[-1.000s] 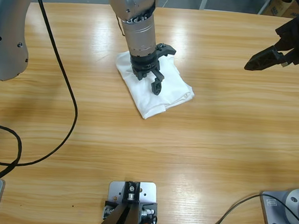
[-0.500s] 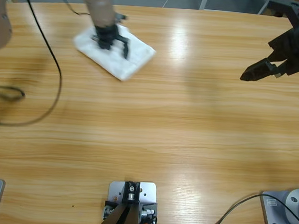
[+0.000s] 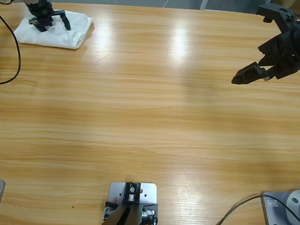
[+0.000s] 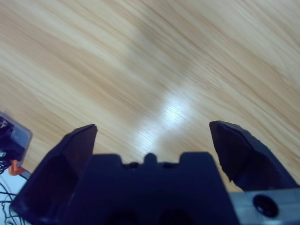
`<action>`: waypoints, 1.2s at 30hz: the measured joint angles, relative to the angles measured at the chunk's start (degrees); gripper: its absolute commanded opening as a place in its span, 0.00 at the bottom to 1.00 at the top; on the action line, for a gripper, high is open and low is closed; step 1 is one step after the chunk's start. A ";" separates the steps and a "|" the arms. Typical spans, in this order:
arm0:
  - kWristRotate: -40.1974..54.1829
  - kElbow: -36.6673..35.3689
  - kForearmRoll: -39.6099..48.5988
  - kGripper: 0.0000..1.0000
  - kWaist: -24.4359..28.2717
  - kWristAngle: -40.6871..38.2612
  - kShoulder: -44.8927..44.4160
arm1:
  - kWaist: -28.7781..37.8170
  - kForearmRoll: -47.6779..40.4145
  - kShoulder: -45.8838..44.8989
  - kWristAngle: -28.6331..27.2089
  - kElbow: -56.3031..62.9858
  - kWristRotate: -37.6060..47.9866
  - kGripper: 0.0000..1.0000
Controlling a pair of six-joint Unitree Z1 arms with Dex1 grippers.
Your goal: Fold clothes
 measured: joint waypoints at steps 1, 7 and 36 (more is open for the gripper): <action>-0.17 0.00 0.00 0.99 0.41 0.00 0.00 | 0.17 -0.05 0.07 0.00 0.00 0.07 1.00; -0.70 -0.01 0.00 0.99 2.66 0.00 0.00 | 1.64 -0.25 0.70 0.00 -0.01 0.38 0.99; 3.47 61.06 -16.31 0.99 -1.17 -0.80 -74.32 | 8.72 15.92 -24.18 -10.07 7.42 2.06 0.98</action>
